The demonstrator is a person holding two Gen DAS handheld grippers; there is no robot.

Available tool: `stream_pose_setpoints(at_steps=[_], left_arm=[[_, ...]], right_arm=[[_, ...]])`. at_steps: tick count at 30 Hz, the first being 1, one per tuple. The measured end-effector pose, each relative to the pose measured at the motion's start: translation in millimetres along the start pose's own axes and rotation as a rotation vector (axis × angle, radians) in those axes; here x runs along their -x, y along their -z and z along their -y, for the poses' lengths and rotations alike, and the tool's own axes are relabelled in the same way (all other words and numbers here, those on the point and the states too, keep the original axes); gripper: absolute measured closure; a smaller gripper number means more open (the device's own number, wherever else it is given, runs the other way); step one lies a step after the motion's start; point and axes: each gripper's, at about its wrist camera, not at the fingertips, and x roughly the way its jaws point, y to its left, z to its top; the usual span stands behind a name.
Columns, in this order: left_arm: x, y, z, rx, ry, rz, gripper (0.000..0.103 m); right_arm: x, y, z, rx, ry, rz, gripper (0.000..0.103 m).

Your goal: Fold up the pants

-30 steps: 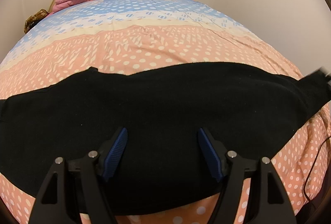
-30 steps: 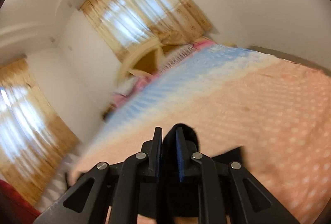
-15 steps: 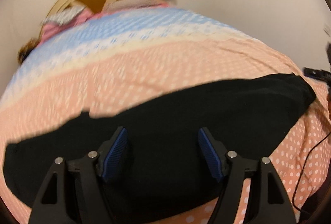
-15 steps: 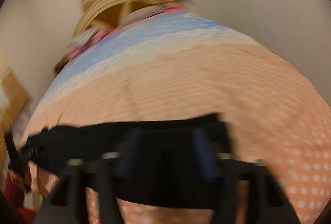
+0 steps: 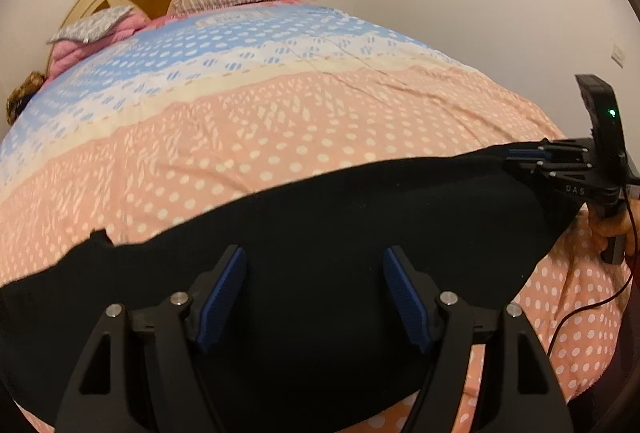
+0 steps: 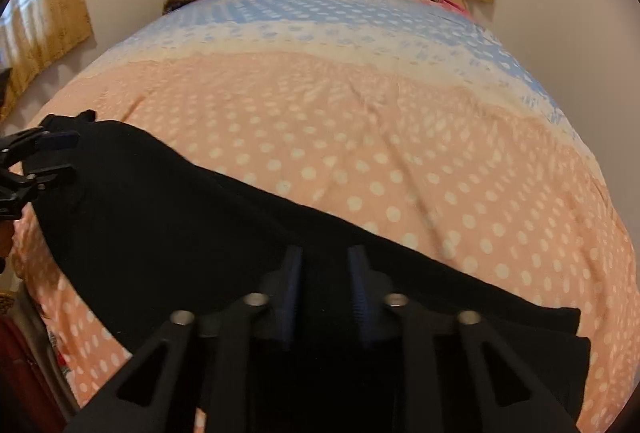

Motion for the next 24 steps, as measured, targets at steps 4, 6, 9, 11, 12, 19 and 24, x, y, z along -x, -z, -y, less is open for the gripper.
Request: stream_pose_setpoints(at_steps=[4, 6, 9, 11, 12, 19, 24], left_arm=[[-1.8, 2.4, -2.8, 0.046, 0.004, -0.018, 0.029], [0.8, 3.1, -3.4, 0.052, 0.001, -0.013, 0.029], [4.6, 3.1, -3.7, 0.059, -0.002, 0.000, 0.029], [7.1, 2.7, -4.3, 0.068, -0.004, 0.010, 0.029], [7.7, 2.6, -4.7, 0.072, -0.003, 0.013, 0.029], [6.7, 5.3, -7.0, 0.064, -0.001, 0.008, 0.029], [2.4, 9.4, -16.3, 0.089, -0.001, -0.003, 0.029]], right_arm=[[3.9, 4.0, -4.8, -0.032, 0.033, 0.044, 0.096], [4.7, 2.8, -5.0, -0.054, 0.038, 0.062, 0.096], [14.5, -3.4, -2.3, -0.098, 0.042, 0.130, 0.097], [23.1, -11.8, 0.7, -0.132, 0.014, 0.192, 0.097], [25.0, -15.2, 0.0, -0.134, 0.008, 0.215, 0.097], [-4.9, -9.1, 7.0, -0.180, -0.080, 0.105, 0.093], [65.7, 17.3, 52.2, -0.413, -0.141, 0.263, 0.086]])
